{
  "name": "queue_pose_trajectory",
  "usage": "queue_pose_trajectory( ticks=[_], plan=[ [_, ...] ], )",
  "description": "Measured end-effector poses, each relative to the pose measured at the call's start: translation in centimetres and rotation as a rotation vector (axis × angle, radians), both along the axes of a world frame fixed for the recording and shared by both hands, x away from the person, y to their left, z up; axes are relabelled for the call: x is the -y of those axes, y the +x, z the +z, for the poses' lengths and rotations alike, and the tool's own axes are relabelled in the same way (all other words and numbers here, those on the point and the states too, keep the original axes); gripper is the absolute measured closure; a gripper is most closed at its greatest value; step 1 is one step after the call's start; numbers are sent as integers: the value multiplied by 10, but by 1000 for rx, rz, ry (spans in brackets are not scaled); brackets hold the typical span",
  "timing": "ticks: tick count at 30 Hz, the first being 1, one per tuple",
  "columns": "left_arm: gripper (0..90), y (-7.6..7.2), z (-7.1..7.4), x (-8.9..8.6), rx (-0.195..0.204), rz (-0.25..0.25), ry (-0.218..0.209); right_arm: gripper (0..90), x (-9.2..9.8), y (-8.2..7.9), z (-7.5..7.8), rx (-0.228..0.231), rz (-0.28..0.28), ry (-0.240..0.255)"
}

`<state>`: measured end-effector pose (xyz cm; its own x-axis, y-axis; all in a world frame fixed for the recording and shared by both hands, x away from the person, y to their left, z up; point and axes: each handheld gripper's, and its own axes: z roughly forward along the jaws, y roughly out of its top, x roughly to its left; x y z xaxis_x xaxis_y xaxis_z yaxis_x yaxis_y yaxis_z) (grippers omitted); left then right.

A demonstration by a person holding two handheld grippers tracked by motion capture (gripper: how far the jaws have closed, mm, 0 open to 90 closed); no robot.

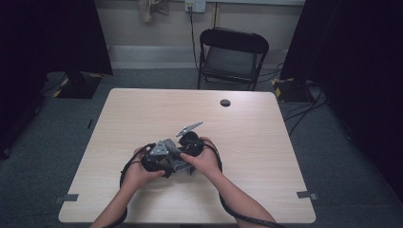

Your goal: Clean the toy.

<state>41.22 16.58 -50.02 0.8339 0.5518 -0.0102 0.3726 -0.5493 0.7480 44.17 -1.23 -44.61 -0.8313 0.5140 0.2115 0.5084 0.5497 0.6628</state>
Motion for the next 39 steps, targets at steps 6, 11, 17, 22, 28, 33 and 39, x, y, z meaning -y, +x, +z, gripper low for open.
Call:
queue_pose_trajectory(
  ticks=[6, 11, 17, 22, 28, 33, 39],
  plan=[
    [256, 0, 0, 0, -1, 1, -1, 698, 4, 3, -4, -29, -21, 38],
    [257, 0, 0, 0, 0, 3, -1, 698, 5, 5, -5, -24, -25, 36],
    [257, 0, 0, 0, -1, 2, -1, 697, 6, 7, -4, -13, -37, 23],
    [257, 0, 0, 0, 0, 3, -1, 697, 7, 9, -3, -11, -48, 17],
    [257, 0, 0, 0, 0, 4, -2, 696, 10, 12, -2, -9, -59, 10],
    [257, 0, 0, 0, 0, 3, -3, 697, 14, 15, -2, -9, -71, 9],
    [257, 0, 0, 0, 0, 4, -1, 697, 16, 17, -2, -11, -84, 11]
  ],
)
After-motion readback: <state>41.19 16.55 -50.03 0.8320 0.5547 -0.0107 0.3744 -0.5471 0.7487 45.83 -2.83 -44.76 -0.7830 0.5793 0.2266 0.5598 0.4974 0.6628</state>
